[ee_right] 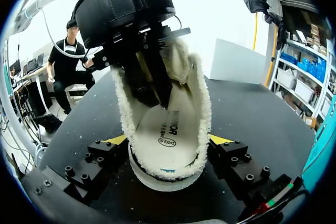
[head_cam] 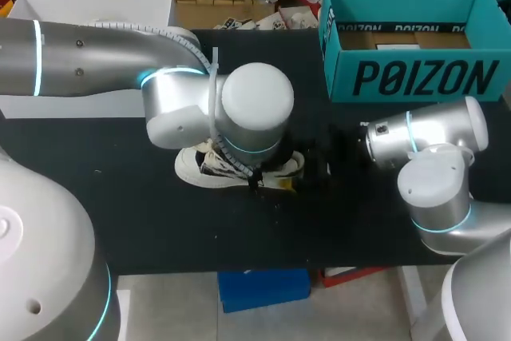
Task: Take the shoe out of the shoebox, open the shoe tongue, remove and reinsert the insole, then place the shoe into the shoebox
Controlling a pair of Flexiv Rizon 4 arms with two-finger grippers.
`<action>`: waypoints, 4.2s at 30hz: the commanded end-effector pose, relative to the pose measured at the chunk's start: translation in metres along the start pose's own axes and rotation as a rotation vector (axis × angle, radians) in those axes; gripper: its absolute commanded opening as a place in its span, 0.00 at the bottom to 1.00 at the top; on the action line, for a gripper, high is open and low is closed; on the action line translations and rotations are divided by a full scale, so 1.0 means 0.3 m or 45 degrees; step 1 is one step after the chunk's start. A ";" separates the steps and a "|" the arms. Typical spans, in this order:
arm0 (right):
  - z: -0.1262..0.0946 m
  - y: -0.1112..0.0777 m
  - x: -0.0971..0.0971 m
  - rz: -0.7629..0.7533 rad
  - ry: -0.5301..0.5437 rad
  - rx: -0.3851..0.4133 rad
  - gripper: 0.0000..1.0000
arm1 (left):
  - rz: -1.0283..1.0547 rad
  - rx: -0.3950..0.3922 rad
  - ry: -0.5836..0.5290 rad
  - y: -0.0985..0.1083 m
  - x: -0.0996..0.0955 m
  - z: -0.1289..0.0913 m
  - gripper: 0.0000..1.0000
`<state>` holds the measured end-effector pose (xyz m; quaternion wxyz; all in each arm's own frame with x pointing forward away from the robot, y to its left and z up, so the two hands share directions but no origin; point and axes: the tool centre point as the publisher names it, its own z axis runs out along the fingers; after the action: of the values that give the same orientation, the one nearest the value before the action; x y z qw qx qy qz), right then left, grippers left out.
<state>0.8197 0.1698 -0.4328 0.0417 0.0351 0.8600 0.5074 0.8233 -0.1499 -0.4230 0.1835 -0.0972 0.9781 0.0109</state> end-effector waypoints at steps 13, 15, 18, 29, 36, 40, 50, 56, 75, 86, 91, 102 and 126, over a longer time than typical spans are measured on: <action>0.002 -0.005 0.006 0.001 0.002 0.001 0.00 | 0.024 0.160 0.237 0.069 -0.036 0.238 0.00; 0.002 -0.005 0.006 0.001 0.002 0.001 0.00 | 0.025 0.183 0.265 0.072 -0.032 0.225 0.00; 0.002 -0.005 0.006 0.001 0.002 0.001 0.00 | 0.029 0.227 0.326 0.074 -0.025 0.212 0.00; 0.002 -0.005 0.006 0.001 0.002 0.001 0.00 | 0.034 0.328 0.423 0.058 -0.009 0.165 0.00; 0.002 -0.005 0.006 0.001 0.002 0.001 0.00 | 0.039 0.377 0.430 0.047 -0.026 0.114 0.00; 0.002 -0.005 0.006 0.001 0.002 0.001 0.00 | 0.038 0.383 0.433 0.047 -0.028 0.081 0.00; 0.002 -0.005 0.006 0.001 0.002 0.001 0.00 | 0.039 0.412 0.419 0.046 -0.039 0.005 0.00; 0.002 -0.005 0.006 0.001 0.002 0.001 0.00 | 0.037 0.430 0.408 0.048 -0.045 -0.024 0.00; 0.002 -0.005 0.006 0.001 0.002 0.001 0.00 | 0.030 0.514 0.409 0.056 -0.065 -0.094 0.00; 0.002 -0.005 0.006 0.001 0.002 0.001 0.00 | 0.074 0.583 0.426 0.066 -0.037 -0.124 0.00; 0.002 -0.005 0.006 0.001 0.002 0.001 0.00 | 0.095 0.615 0.449 0.066 -0.023 -0.123 0.00; 0.002 -0.005 0.006 0.001 0.002 0.001 0.00 | 0.143 0.670 0.458 0.027 -0.003 -0.144 0.00; 0.002 -0.005 0.006 0.001 0.002 0.001 0.00 | 0.217 0.682 0.496 -0.071 0.033 -0.126 0.00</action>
<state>0.8176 0.1714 -0.4328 0.0416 0.0348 0.8603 0.5069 0.8020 -0.1689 -0.3869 0.0123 0.0360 0.9668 -0.2529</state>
